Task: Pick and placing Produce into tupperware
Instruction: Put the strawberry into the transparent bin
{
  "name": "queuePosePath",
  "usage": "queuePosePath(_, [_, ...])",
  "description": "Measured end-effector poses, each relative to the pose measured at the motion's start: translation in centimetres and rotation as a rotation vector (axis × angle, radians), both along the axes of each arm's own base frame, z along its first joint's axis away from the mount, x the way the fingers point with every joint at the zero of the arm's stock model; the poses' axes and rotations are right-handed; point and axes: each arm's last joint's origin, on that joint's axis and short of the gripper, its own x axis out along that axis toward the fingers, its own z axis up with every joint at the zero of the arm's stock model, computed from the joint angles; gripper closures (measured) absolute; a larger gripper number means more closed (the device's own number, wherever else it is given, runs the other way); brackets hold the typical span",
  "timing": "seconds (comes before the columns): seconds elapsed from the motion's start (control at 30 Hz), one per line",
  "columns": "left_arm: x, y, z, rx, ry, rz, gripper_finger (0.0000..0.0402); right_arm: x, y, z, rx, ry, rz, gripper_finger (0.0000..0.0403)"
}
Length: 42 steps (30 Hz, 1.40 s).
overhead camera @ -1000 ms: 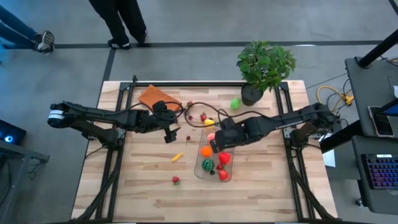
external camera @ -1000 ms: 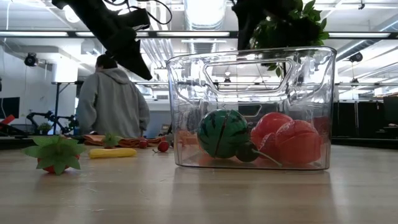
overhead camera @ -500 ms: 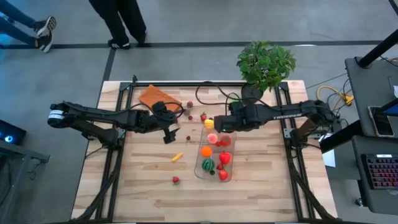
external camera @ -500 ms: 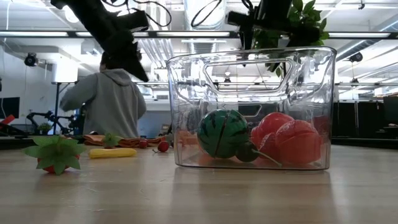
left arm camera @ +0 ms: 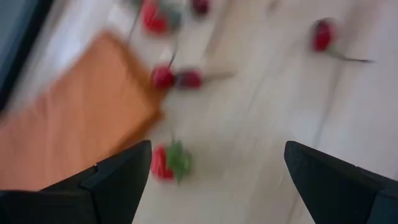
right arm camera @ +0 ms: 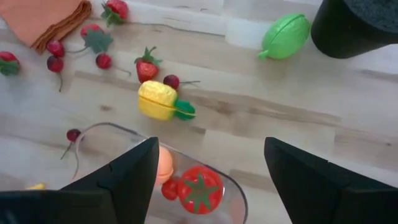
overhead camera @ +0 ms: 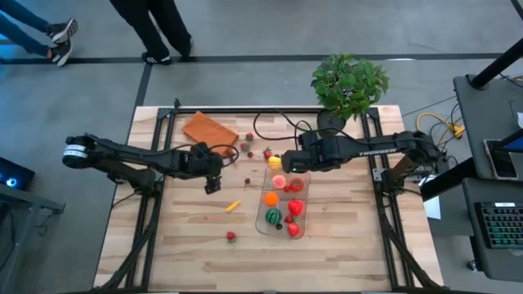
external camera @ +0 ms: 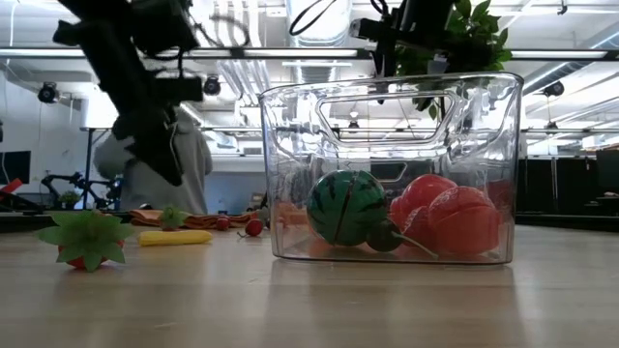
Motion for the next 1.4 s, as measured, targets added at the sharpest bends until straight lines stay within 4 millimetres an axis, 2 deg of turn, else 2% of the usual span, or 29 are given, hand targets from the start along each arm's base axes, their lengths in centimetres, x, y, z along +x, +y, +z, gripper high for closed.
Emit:
queuePosePath(0.17, [-0.6, 0.7, 0.2, -0.232, -0.062, 0.277, 0.0050, 0.0, 0.1, 0.0, 0.001, 0.005, 0.015, 0.0124])
queuePosePath(0.33, [-0.4, 2.3, 0.8, -0.270, -0.124, 0.413, 0.0050, 0.0, 0.1, 0.0, -0.002, 0.002, 0.014, 0.0122])
queuePosePath(0.53, [-0.8, 5.4, -0.9, -0.367, -0.050, 0.538, 0.0050, 0.0, 0.1, 0.0, -0.003, 0.000, 0.014, 0.0126])
queuePosePath(0.6, [-0.7, 5.9, -1.4, -0.404, -0.025, 0.514, 0.0050, 0.0, 0.1, 0.0, -0.002, -0.001, 0.013, 0.0128])
queuePosePath(0.83, [0.2, 6.5, -2.0, -0.353, 0.042, 0.365, 0.0050, 0.1, 0.1, 0.0, -0.001, -0.001, 0.013, 0.0127])
queuePosePath(1.1, [0.6, 6.7, -3.8, -0.345, 0.149, 0.311, 0.0053, 0.1, 0.1, 0.0, 0.001, -0.001, 0.013, 0.0133])
queuePosePath(1.2, [0.9, 6.8, -4.4, -0.340, 0.187, 0.283, 0.0071, 0.1, 0.1, 0.0, 0.001, -0.001, 0.014, 0.0133])
queuePosePath(1.4, [1.4, 7.0, -5.0, -0.328, 0.207, 0.215, 0.0133, 0.1, 0.1, 0.0, 0.001, -0.001, 0.015, 0.0133])
